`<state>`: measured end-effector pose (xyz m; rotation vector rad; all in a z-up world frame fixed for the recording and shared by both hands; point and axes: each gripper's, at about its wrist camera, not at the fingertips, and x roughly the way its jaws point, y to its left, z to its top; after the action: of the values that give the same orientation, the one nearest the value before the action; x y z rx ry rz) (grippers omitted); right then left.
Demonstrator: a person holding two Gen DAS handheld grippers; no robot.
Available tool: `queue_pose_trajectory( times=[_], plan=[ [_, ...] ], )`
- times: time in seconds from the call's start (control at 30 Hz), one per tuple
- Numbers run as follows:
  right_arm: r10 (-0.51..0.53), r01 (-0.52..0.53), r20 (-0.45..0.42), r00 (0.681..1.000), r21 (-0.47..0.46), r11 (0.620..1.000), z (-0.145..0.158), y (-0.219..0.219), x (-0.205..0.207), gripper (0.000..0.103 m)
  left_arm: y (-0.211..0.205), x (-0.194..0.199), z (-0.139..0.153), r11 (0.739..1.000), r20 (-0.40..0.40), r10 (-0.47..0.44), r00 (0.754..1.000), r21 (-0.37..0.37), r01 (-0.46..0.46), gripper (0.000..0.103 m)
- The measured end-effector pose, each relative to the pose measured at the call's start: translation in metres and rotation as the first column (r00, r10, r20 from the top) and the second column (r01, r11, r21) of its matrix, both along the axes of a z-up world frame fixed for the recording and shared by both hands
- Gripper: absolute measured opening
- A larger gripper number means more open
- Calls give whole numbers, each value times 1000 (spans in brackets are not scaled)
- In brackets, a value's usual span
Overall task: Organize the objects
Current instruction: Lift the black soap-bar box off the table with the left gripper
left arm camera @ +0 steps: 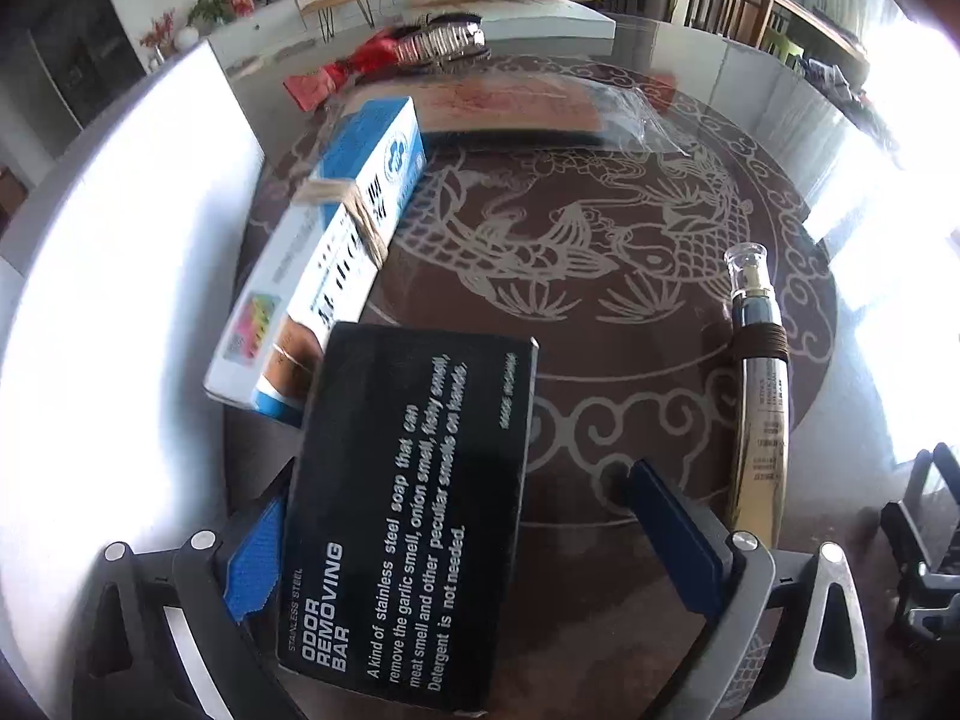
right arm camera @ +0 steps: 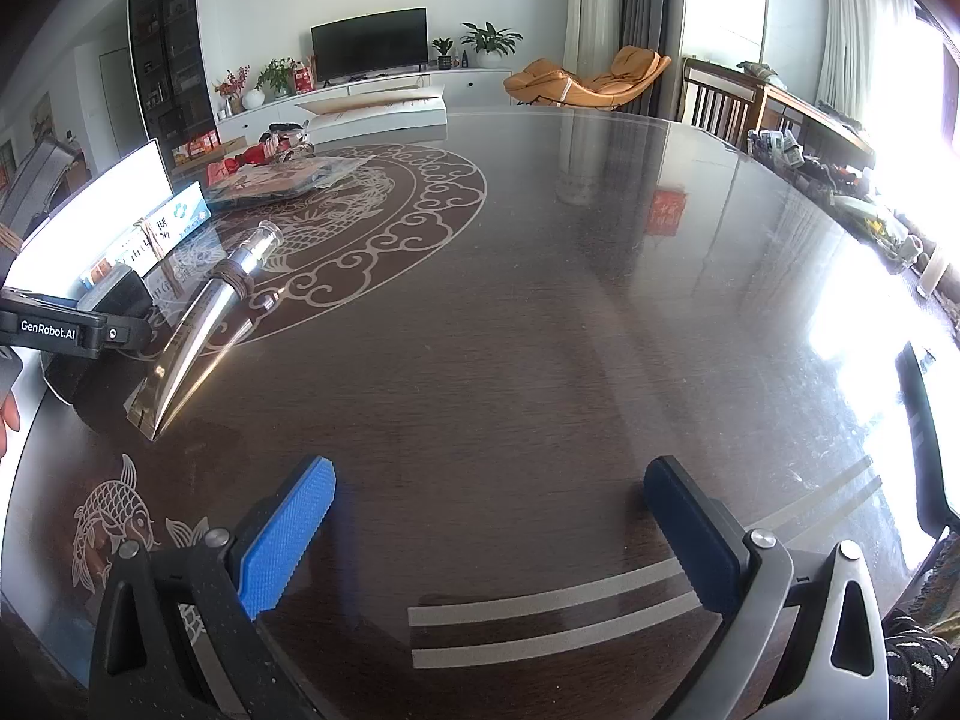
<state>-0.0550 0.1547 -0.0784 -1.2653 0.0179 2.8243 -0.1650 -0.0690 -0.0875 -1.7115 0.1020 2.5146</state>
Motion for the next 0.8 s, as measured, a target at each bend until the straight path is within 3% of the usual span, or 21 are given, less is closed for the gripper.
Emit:
queue_pose_trajectory(
  times=[0.2,0.3,0.33,0.8],
  plan=[
    [0,0,0,1000,0,1000,0,0,0,103,4,21,2,1000,-52,3,999,2,-3,103],
    [0,0,0,1000,0,1000,0,0,0,103,7,38,7,1000,-110,-3,994,8,4,77],
    [0,0,-1,1000,0,1000,0,0,0,103,8,43,10,1000,-126,-8,992,10,10,59],
    [0,0,-2,1000,0,1000,1,0,0,103,9,64,8,1000,-166,-23,986,17,27,58]
  ],
)
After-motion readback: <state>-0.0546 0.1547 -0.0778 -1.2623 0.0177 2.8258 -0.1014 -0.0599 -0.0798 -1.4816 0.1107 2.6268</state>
